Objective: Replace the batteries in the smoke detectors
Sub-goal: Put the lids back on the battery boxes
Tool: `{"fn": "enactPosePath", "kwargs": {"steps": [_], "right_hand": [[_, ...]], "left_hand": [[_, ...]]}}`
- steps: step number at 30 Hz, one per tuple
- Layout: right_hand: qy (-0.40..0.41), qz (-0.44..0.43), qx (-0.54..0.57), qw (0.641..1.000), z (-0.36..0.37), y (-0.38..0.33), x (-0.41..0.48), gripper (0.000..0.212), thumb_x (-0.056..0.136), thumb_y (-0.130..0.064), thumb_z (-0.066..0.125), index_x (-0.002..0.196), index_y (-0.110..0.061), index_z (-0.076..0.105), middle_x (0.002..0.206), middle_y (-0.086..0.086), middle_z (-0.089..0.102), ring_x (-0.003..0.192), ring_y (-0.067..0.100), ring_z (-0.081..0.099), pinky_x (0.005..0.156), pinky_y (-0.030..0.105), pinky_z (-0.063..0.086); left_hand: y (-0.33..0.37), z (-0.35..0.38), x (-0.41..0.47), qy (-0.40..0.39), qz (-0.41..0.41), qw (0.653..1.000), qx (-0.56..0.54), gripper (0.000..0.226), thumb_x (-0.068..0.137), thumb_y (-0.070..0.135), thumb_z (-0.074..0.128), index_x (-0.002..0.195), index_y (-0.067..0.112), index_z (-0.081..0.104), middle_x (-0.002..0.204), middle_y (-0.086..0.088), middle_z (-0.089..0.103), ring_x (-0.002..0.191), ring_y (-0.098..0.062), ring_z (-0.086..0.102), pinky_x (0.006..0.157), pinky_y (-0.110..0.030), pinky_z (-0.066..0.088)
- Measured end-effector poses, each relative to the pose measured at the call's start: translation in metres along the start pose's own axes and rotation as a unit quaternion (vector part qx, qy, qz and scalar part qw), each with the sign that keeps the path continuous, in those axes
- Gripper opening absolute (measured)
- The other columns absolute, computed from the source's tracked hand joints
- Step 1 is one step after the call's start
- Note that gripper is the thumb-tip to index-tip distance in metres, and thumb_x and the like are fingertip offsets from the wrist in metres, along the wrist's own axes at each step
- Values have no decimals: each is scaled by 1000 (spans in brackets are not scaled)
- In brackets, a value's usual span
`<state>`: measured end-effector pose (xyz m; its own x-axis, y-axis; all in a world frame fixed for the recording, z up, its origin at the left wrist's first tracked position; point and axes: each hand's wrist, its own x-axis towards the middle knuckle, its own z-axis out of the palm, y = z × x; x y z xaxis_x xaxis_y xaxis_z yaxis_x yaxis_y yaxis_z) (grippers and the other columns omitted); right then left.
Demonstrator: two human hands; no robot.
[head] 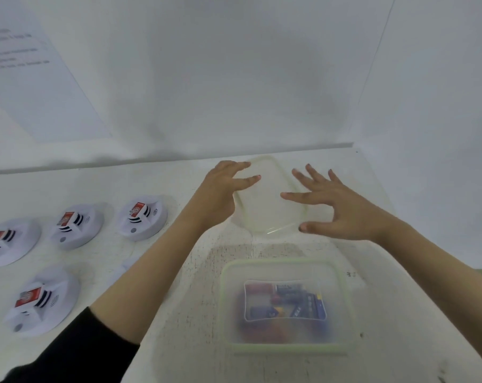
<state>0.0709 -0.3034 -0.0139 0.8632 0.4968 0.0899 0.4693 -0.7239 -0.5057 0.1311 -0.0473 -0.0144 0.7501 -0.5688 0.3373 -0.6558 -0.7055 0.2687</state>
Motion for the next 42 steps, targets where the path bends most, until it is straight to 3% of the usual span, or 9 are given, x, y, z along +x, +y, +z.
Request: {"fn": "enactPosePath", "kwargs": {"steps": [4, 7, 14, 20, 24, 28, 31, 37, 42], "right_hand": [[32, -23, -28, 999, 12, -1, 6, 70, 74, -66, 56, 136, -43, 33, 146, -17, 19, 141, -4, 1, 118, 36, -4], [96, -46, -27, 994, 27, 1, 6, 69, 76, -63, 53, 136, -34, 38, 144, -9, 33, 139, 3, 22, 118, 34, 11], [198, -111, -106, 968, 43, 3, 10, 55, 83, -52, 55, 124, -16, 61, 133, 9, 55, 126, 22, 50, 108, 34, 35], [166, -26, -2, 986, 25, 8, 7, 62, 89, -66, 32, 138, -30, 43, 151, -3, 29, 142, 6, 20, 117, 30, 13], [90, 13, -100, 991, 14, 17, 12, 77, 77, -79, 30, 145, -43, 19, 157, -6, 7, 145, 8, -3, 112, 49, -19], [68, 12, -96, 993, 13, 16, 11, 83, 73, -78, 38, 145, -43, 17, 156, -7, 8, 145, 9, 3, 117, 35, -5], [131, 8, -158, 979, 21, 15, 13, 79, 78, -76, 34, 143, -32, 31, 152, 5, 29, 141, 21, 26, 115, 36, 17], [205, -30, -252, 945, 31, 14, 17, 65, 81, -62, 47, 125, -15, 60, 127, 19, 59, 117, 36, 56, 97, 45, 45], [168, -13, -141, 976, 18, 9, 14, 61, 82, -60, 45, 128, -22, 57, 138, 10, 50, 133, 22, 41, 112, 39, 27]], "left_hand": [[22, -4, -2, -54, -67, 985, -152, 54, 87, 21, 63, 140, 21, 49, 150, 6, 39, 141, -12, 29, 118, -30, 18], [31, 5, -12, -164, -42, 982, -81, 101, 74, 57, 72, 152, 20, 19, 156, 14, 2, 147, -3, -2, 120, -28, -5], [29, 19, -19, -97, -6, 993, -71, 90, 82, 45, 68, 152, 15, 19, 157, 6, 4, 148, -10, -4, 119, -26, -9], [21, -7, -12, -218, -7, 976, -4, 89, 86, 14, 64, 141, 49, 3, 159, 5, -11, 145, -9, -17, 114, -37, -17], [23, -19, -9, -136, -5, 989, 59, 94, 77, -19, 37, 143, 47, 28, 162, -2, 6, 149, -18, 4, 117, -29, -6], [26, -14, -10, -145, -50, 988, -35, 67, 83, 14, 47, 144, 38, 36, 160, -3, 16, 148, -16, 11, 117, -27, 3], [29, 2, -16, -134, -52, 989, -25, 73, 81, 53, 57, 147, 36, 30, 161, -2, 13, 149, -17, 6, 119, -34, -1], [25, 27, -26, -21, -13, 1000, 10, 55, 86, 40, 55, 134, 14, 55, 141, -23, 48, 133, -44, 41, 108, -54, 22], [19, 15, -20, -69, -34, 995, -66, 60, 89, 23, 65, 143, 23, 38, 155, -10, 28, 148, -27, 14, 116, -40, -4]]}}
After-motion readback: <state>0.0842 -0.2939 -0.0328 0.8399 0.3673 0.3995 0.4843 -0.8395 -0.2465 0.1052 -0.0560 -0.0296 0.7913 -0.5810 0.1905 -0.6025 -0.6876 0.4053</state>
